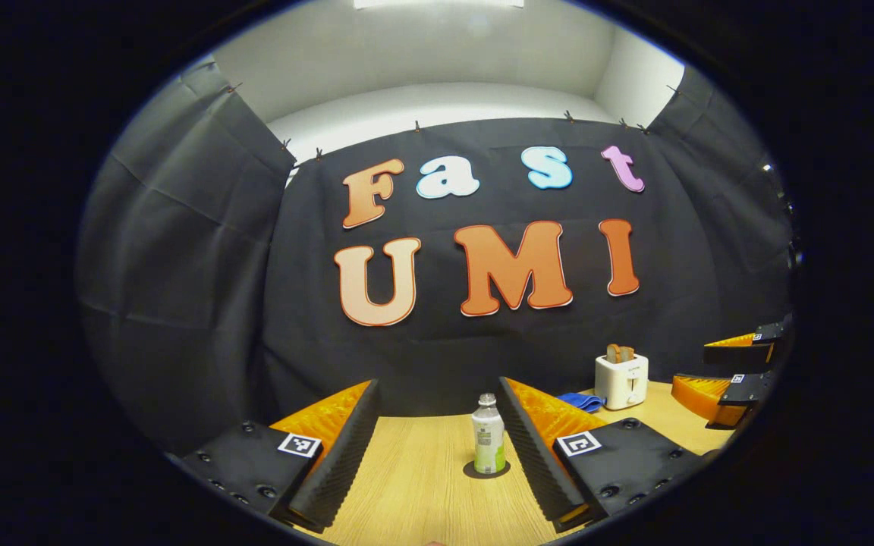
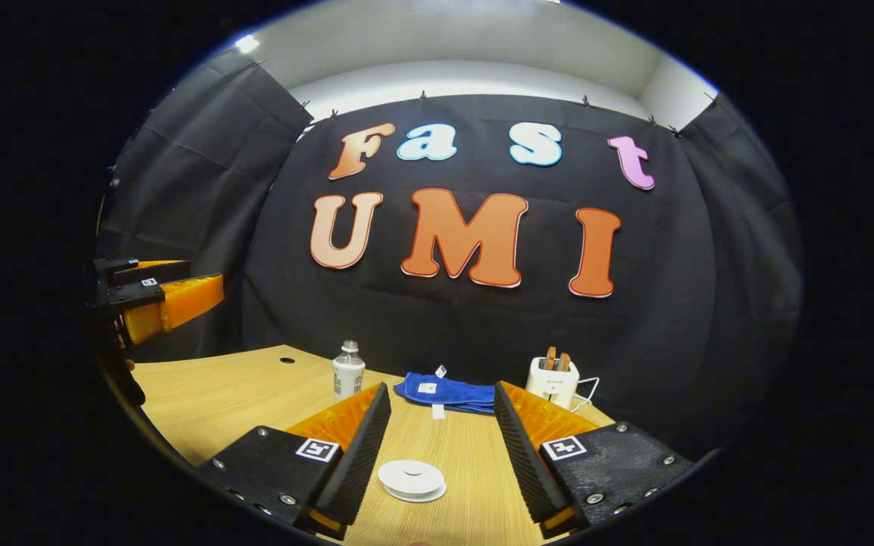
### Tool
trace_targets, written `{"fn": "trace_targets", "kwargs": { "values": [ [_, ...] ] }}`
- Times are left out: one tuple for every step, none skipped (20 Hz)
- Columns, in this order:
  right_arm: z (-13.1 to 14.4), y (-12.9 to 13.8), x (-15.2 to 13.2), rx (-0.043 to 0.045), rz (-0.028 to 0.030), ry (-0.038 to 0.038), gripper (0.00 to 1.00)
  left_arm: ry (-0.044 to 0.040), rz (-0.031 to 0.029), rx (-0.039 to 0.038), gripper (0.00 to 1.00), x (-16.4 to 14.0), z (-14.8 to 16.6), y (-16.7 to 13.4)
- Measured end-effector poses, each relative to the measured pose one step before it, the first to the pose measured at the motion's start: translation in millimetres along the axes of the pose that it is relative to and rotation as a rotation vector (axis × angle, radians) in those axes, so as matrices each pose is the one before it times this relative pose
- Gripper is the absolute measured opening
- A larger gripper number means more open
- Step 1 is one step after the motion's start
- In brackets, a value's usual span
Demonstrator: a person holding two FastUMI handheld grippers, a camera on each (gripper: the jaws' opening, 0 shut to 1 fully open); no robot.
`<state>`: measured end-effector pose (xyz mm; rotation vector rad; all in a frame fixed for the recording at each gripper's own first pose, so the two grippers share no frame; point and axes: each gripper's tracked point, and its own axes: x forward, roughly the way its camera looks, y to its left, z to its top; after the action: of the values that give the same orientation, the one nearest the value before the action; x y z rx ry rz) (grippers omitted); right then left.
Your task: Open the teacup lid with one hand, grasp the water bottle and pour water into the teacup with the other hand; after pouring, place the water bottle on the coaster and then close the teacup lid.
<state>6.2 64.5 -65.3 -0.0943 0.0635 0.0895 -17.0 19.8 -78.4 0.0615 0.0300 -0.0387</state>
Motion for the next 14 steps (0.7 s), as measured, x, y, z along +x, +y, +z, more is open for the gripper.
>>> {"fn": "trace_targets", "kwargs": {
  "values": [
    [7.59, 1.99, -2.59, -0.00233, 0.00370, -0.01306, 0.82, -0.00435, 0.01362, 0.00566, 0.97, -1.63, 6.16, 5.97],
    [8.99, 3.12, -2.99, 0.00005, 0.00708, -0.01782, 0.82, -0.00756, 0.01917, 0.00393, 0.98, 0.16, 7.94, 8.23],
    [6.81, -0.55, -1.95, 0.00043, -0.00775, -0.01534, 0.82, -0.01472, 0.01581, -0.00198, 0.96, -0.93, 10.31, 5.47],
    [3.76, -2.40, -2.15, -0.00292, -0.01006, -0.00608, 0.82, -0.01090, 0.00532, -0.00312, 0.96, -2.68, 6.58, 2.52],
    [0.99, 1.14, -1.48, 0.00089, -0.00251, 0.00235, 0.82, -0.01193, 0.01081, -0.00085, 0.98, -3.16, 7.48, 4.62],
    [0.36, 3.19, -1.77, 0.00470, 0.00493, 0.00534, 0.82, -0.01080, 0.01059, 0.00333, 0.98, -2.91, 6.11, 5.05],
    [1.45, 2.65, -2.00, 0.00383, 0.00709, 0.00099, 0.82, -0.01344, 0.01176, 0.00604, 0.96, -1.94, 5.64, 4.58],
    [3.38, 0.70, -1.90, 0.00036, 0.00226, 0.00092, 0.82, -0.01353, 0.00820, 0.00673, 0.98, -1.48, 5.98, 4.12],
    [1.92, -0.73, -1.14, -0.00318, -0.00104, -0.00005, 0.82, -0.01942, 0.00548, 0.00421, 0.98, -2.52, 7.08, 1.67],
    [2.42, -0.30, -1.15, -0.00333, -0.00422, -0.00441, 0.82, -0.01182, -0.00199, 0.00377, 0.98, 1.37, 4.10, 0.73],
    [2.38, -1.21, -1.05, -0.00374, -0.00713, -0.00684, 0.82, -0.00262, 0.00233, 0.01090, 0.96, -1.15, -0.47, 1.12],
    [0.77, -1.13, -0.35, -0.00213, -0.00566, -0.00251, 0.82, -0.00075, 0.00714, 0.01069, 0.96, 1.88, -0.17, 3.41],
    [0.66, 0.82, -1.88, -0.00099, -0.00134, -0.00076, 0.82, 0.00228, 0.00636, 0.00666, 0.96, 0.60, -0.07, 1.87],
    [0.81, -0.45, -0.38, -0.00095, -0.00144, 0.00030, 0.82, 0.00075, 0.00555, -0.00056, 0.96, -0.01, 0.72, 1.01]
  ]
}}
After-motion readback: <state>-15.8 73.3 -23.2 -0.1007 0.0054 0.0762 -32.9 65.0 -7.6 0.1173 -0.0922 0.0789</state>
